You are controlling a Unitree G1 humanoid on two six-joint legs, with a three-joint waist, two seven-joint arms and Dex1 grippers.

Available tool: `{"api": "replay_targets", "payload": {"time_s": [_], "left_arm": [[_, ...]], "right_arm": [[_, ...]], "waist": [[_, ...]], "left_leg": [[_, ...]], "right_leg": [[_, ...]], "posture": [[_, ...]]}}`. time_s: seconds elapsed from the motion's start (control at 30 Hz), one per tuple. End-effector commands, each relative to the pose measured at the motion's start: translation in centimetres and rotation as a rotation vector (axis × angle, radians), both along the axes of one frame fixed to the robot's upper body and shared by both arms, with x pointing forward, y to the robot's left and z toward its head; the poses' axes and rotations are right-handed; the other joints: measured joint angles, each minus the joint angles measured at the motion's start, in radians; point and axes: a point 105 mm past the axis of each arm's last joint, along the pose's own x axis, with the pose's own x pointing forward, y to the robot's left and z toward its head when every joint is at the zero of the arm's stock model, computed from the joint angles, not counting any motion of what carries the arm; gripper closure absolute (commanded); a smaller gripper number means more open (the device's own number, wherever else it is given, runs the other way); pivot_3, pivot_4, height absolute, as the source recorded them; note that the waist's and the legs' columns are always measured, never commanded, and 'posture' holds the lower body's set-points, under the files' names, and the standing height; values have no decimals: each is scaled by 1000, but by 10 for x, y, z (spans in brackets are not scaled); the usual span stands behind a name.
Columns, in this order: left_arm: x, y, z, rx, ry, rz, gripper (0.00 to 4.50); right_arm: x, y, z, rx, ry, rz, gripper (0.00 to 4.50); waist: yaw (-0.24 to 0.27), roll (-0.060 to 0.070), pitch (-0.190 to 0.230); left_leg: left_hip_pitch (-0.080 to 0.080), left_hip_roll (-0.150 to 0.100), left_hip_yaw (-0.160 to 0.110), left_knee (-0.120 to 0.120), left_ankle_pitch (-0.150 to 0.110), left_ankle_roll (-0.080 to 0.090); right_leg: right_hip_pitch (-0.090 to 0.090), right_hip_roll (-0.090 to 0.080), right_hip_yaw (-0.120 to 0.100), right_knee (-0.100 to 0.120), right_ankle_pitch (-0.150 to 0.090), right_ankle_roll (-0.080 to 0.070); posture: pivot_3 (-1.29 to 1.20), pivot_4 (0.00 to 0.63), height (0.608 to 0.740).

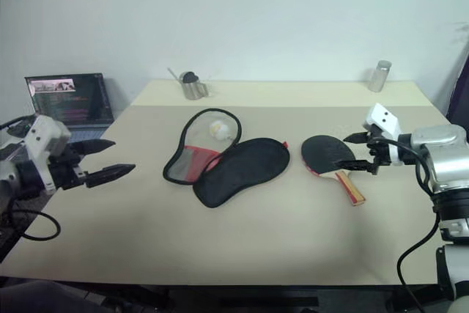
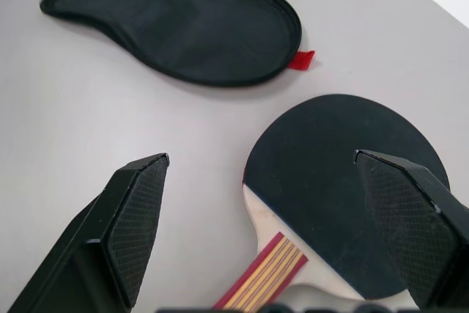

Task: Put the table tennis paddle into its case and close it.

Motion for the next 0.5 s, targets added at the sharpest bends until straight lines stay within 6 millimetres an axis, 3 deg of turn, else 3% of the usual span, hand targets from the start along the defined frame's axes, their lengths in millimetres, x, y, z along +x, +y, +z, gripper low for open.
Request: {"api": "replay_targets", "payload": {"time_s": [0.03, 0.13, 0.23, 0.37, 0.5], "left_arm": [[-11, 4, 23, 26, -69, 20, 0], [-9, 4, 20, 39, -65, 29, 0], [12, -1, 19, -5, -74, 52, 0], [53, -8, 8, -41, -57, 138, 0], [95, -12, -18, -59, 28, 324, 0]], "right_arm": [[-1, 1, 10, 19, -41, 1, 41], [2, 3, 12, 23, -51, 1, 41], [4, 3, 15, 19, -66, -5, 41], [0, 0, 17, 8, -70, -3, 41], [-2, -4, 16, -1, -76, -17, 41]], "waist": [[0, 0, 0], [1, 0, 0], [5, 0, 0], [14, 0, 0], [18, -1, 0]], "left_leg": [[0, 0, 0, 0, 0, 0], [1, 0, 0, 0, 0, 0], [1, 0, 0, 1, 0, 0], [1, -1, -1, 1, 0, 0], [1, -1, 0, 2, 0, 0]], "right_leg": [[0, 0, 0, 0, 0, 0], [0, 0, 0, 1, 0, 0], [1, 0, 0, 2, 0, 0], [2, 0, -1, 2, 0, 1], [1, 0, -1, 3, 1, 1]], "posture": [[0, 150, 740], [0, 150, 740], [0, 150, 740], [0, 150, 740], [0, 150, 740]]}}
